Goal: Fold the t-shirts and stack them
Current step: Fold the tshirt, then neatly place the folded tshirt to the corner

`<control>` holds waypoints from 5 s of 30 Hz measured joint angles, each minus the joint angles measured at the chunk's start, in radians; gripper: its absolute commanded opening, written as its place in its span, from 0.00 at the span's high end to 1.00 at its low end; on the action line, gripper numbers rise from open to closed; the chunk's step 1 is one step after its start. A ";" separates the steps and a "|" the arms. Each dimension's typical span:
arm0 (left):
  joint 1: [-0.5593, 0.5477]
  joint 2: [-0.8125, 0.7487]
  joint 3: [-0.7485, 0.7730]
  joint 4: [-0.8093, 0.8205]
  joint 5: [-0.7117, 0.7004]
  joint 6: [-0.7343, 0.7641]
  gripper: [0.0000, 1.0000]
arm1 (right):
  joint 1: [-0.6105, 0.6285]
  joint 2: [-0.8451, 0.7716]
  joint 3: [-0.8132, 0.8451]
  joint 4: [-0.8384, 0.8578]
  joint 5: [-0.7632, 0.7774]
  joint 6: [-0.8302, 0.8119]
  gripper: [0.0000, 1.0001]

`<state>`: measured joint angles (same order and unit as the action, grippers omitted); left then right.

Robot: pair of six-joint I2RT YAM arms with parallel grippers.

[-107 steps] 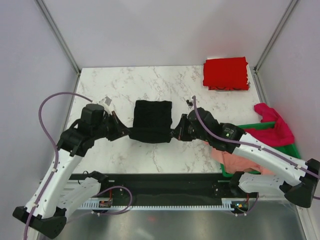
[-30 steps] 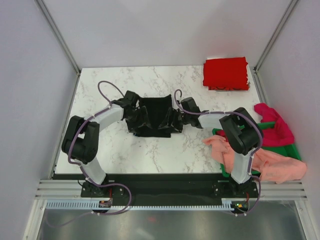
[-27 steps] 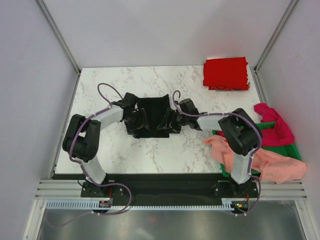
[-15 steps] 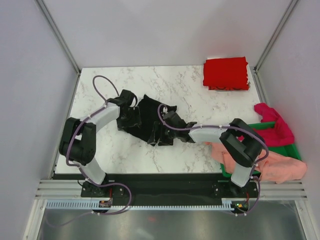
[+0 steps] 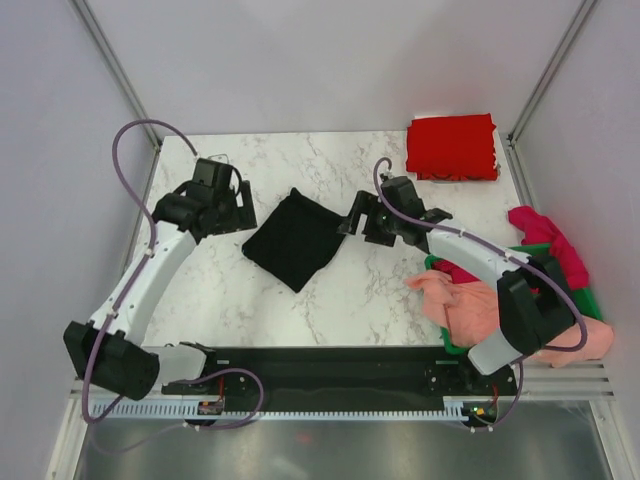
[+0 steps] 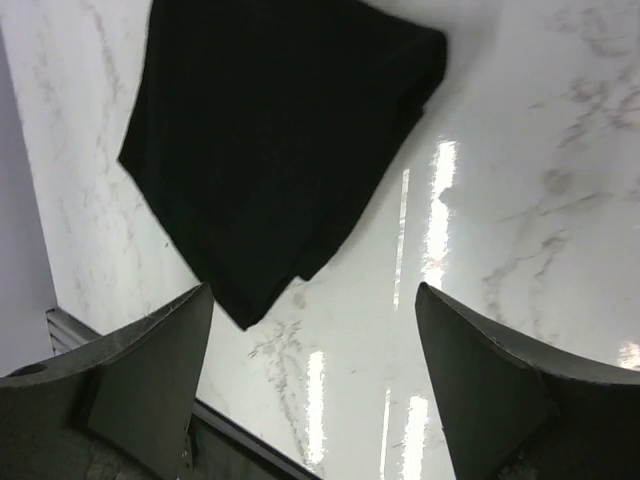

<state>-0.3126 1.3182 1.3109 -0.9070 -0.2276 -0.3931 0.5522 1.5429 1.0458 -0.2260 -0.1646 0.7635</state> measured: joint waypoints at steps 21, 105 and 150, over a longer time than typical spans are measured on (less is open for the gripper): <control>0.000 -0.571 -0.263 -0.097 -0.065 0.017 0.10 | -0.132 0.467 0.195 0.190 -0.228 -0.017 0.26; 0.019 -0.753 -0.493 0.094 -0.111 -0.060 0.10 | -0.697 0.510 0.946 -0.021 0.291 -0.803 1.00; 0.057 -0.738 -0.494 0.094 -0.110 -0.060 0.10 | -0.759 0.888 1.072 0.307 0.579 -0.363 0.02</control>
<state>-0.2554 0.5800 0.8169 -0.8131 -0.3378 -0.4534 -0.2070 2.4310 2.1174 0.0811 0.4141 0.4007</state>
